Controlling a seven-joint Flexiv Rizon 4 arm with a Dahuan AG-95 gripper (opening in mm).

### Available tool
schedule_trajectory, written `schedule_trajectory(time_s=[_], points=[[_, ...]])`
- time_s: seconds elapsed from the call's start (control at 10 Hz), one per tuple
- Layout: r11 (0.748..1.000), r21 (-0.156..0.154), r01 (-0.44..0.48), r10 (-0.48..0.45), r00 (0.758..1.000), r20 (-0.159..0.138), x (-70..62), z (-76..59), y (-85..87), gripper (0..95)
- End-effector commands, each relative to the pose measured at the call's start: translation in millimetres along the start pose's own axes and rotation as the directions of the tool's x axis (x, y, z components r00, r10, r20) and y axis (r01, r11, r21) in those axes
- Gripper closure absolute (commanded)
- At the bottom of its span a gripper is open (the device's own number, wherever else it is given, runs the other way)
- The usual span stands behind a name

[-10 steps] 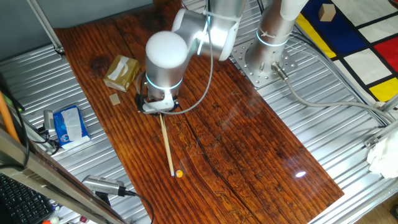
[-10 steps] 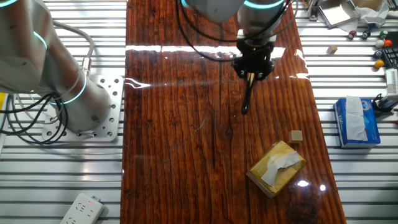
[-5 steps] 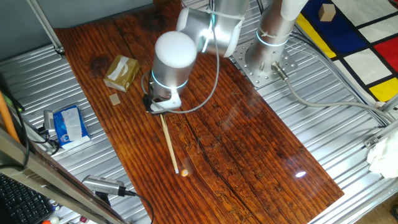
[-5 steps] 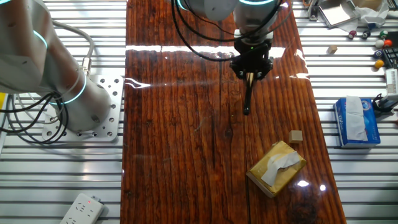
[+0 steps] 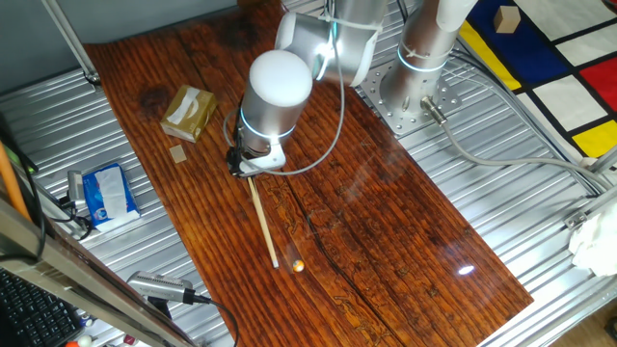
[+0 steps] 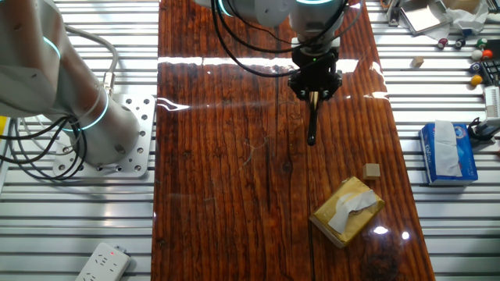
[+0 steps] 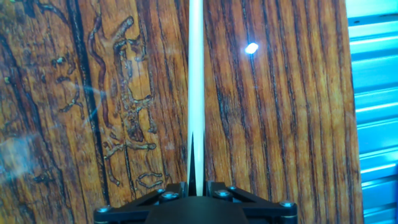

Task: Hit the pool ball

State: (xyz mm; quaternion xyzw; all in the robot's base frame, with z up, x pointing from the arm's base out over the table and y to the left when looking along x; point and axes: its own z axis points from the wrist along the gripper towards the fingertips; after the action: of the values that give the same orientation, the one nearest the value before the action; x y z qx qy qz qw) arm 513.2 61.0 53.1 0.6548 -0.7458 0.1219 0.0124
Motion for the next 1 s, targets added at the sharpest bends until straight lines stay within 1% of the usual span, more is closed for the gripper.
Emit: schedule_trajectory(time_s=[0.1,0.4,0.6,1.0], points=[[1.000,0.007,0.014,-0.014,1.000,0.001,0.3,0.1,0.1,95.0],[1.000,0.001,-0.017,0.017,1.000,0.000,0.3,0.1,0.1,95.0],[1.000,0.000,-0.022,0.022,1.000,0.001,0.3,0.1,0.1,95.0],[1.000,0.003,-0.022,0.022,1.000,-0.007,0.3,0.3,0.1,95.0]])
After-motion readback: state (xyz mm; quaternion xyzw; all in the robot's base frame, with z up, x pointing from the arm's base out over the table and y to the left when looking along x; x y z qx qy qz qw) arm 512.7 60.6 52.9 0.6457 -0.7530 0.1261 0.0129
